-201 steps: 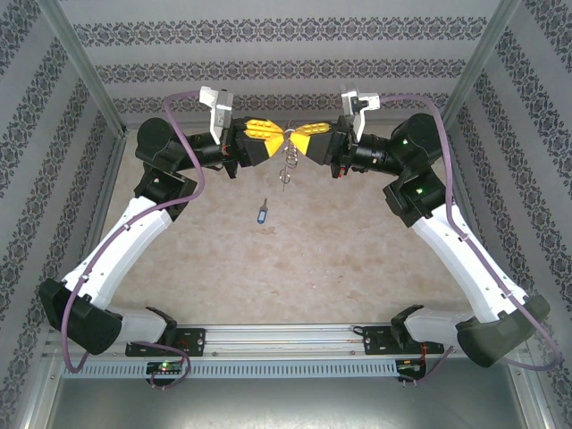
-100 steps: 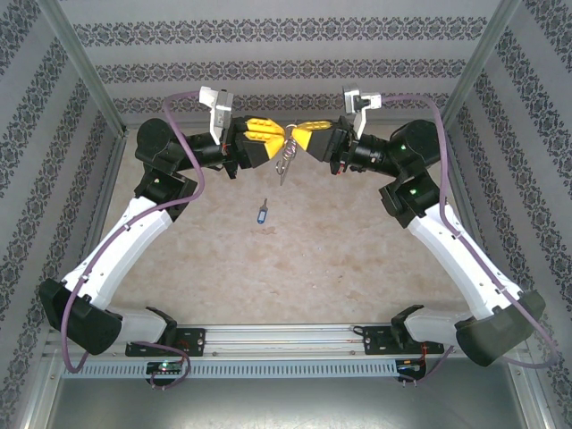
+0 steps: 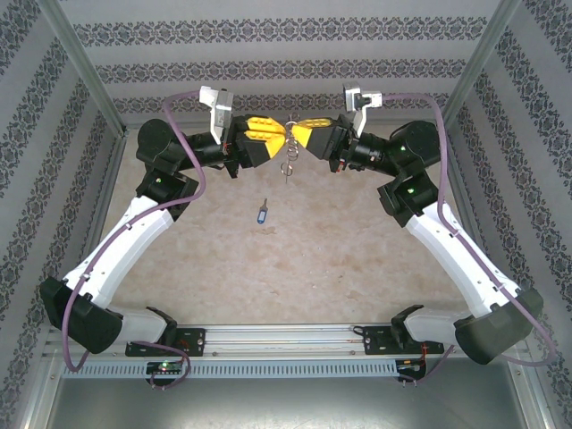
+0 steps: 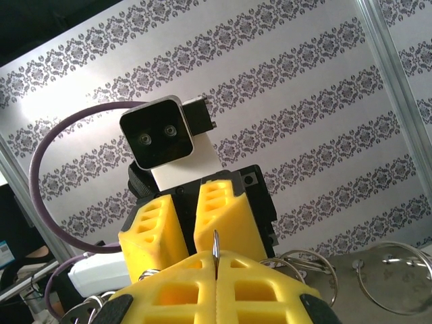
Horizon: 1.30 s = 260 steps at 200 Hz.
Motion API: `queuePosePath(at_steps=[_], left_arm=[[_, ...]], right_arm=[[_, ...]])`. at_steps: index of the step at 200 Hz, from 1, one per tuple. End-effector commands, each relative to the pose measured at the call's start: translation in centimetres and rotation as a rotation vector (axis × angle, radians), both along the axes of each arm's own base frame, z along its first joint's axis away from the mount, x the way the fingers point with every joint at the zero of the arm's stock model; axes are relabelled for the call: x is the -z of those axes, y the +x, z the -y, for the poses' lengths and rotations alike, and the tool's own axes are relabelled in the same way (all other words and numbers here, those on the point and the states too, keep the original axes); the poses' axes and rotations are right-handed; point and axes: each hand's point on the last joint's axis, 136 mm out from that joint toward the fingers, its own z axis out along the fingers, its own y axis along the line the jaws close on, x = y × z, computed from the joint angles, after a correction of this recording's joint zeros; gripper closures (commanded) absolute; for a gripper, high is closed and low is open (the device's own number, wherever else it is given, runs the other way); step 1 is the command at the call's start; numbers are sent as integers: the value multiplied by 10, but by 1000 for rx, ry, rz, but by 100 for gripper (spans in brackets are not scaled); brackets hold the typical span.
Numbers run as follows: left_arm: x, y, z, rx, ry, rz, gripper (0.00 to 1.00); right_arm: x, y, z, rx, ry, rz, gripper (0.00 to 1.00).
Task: Put the keys on the keyring
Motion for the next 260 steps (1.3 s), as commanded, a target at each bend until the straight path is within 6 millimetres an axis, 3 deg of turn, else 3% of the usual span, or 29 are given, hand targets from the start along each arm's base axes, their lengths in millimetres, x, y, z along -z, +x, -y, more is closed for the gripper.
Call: queuePosePath(at_steps=[1, 201, 260], left_arm=[[-12, -4, 0, 7, -40, 49, 77], [-25, 11, 12, 44, -93, 46, 76], [-23, 13, 14, 58, -90, 43, 86]], right_arm=[[-12, -2, 7, 15, 42, 44, 100], [-15, 3, 8, 13, 85, 48, 100], [-13, 7, 5, 3, 83, 41, 100]])
